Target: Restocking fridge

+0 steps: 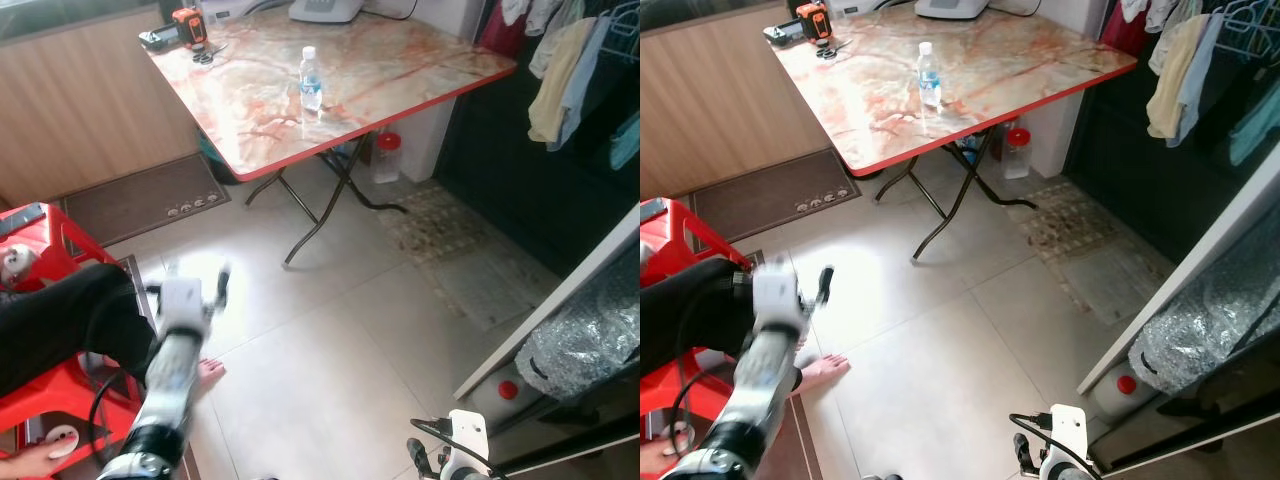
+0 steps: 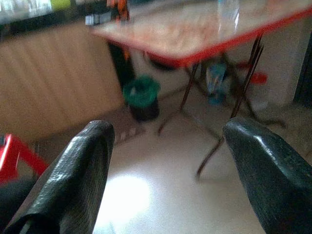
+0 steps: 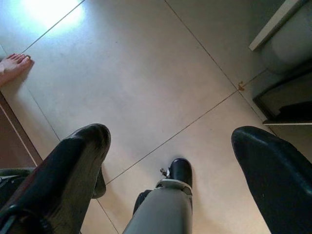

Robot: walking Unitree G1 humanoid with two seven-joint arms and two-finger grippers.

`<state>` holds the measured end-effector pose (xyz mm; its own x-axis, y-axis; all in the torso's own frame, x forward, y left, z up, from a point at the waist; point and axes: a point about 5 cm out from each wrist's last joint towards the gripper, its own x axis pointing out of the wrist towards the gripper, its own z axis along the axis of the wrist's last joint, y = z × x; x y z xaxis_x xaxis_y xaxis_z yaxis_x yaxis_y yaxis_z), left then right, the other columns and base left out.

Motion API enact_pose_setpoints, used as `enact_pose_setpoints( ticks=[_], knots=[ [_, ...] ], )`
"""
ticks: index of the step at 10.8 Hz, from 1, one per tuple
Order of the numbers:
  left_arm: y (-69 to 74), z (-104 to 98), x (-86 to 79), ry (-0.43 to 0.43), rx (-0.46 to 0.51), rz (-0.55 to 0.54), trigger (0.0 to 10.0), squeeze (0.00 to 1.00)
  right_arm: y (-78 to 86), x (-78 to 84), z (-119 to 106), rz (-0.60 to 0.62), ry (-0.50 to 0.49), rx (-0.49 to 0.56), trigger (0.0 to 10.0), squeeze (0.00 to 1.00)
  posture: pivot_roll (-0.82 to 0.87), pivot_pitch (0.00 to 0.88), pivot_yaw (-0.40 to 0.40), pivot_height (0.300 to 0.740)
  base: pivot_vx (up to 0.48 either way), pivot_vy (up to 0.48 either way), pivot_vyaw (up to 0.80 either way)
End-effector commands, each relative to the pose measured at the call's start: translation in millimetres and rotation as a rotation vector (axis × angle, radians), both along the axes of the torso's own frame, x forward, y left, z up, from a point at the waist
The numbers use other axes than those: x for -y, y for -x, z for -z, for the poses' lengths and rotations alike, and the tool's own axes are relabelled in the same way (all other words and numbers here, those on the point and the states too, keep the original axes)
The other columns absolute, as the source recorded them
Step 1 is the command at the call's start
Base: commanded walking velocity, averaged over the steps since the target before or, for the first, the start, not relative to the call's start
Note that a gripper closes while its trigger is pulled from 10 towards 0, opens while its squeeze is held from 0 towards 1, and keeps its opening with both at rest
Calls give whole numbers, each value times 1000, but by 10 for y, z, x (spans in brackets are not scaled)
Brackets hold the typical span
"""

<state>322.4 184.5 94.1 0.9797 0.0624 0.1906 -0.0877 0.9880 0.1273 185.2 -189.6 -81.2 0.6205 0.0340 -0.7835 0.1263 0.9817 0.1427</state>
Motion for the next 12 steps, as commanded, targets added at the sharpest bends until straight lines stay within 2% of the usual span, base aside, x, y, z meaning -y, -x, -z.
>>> enact_pose_setpoints(
  ticks=[1,2,3,5,7,9,12],
  knots=[
    [-20,-124,57,-21,58,16,10000,0,55,-18,29,-11,-4,-17,10000,0,-39,92,46,740,0,0,0],
    [-49,-181,101,-9,74,32,10000,0,45,-28,26,-14,-4,-16,10000,0,-34,95,51,740,0,0,0],
    [-63,-151,116,-30,46,42,10000,0,34,-41,23,-8,-9,-14,10000,0,-23,98,54,740,0,0,0],
    [-14,-89,31,-47,12,24,10000,0,35,-53,27,-8,-13,-21,10000,0,3,107,57,740,0,0,0],
    [-17,-89,27,-56,4,36,10000,0,36,-59,29,-5,-16,-25,10000,0,12,115,58,740,0,0,0],
    [-47,-128,130,-57,14,68,10000,0,34,-58,27,-10,-16,-23,10000,0,15,119,57,740,0,0,0],
    [-50,-130,148,-56,15,72,10000,0,33,-48,25,-11,-15,-22,10000,0,19,118,50,740,170,0,0]
  ],
)
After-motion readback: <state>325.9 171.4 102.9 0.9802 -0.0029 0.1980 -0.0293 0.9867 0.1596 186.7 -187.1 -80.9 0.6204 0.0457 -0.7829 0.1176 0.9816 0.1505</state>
